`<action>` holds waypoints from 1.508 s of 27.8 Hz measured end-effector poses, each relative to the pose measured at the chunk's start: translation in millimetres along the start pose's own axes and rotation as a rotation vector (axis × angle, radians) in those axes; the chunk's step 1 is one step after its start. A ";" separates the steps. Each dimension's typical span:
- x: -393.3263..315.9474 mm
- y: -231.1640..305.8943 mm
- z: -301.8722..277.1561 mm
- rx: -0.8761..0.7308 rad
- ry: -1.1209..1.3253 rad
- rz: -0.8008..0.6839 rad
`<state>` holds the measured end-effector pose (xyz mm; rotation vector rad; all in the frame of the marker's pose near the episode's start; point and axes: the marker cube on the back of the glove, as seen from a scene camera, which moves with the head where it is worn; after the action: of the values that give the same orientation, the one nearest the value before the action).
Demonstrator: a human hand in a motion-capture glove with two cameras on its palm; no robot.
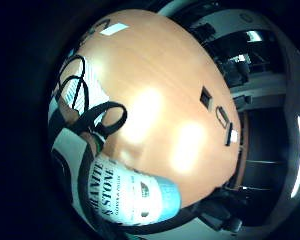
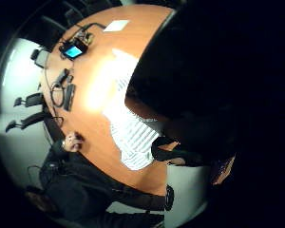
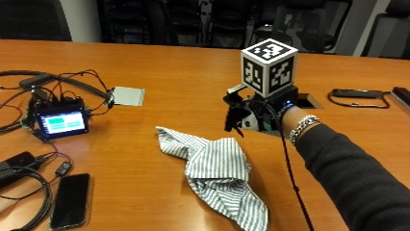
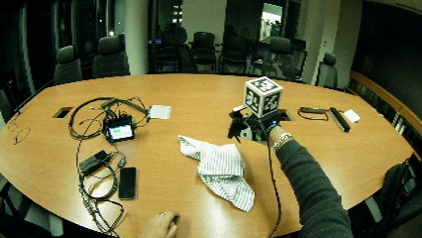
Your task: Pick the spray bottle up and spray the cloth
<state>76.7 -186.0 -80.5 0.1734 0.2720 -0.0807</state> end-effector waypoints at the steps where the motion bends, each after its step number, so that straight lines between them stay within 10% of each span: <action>1: -3.1 -1.2 2.0 -0.019 0.024 -0.009; 28: -40.1 -5.1 54.1 -0.183 0.426 -0.096; 42: -85.7 -35.3 -35.2 0.204 -0.153 -0.028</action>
<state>-18.4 -209.5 -96.0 0.3640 0.1129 -0.1486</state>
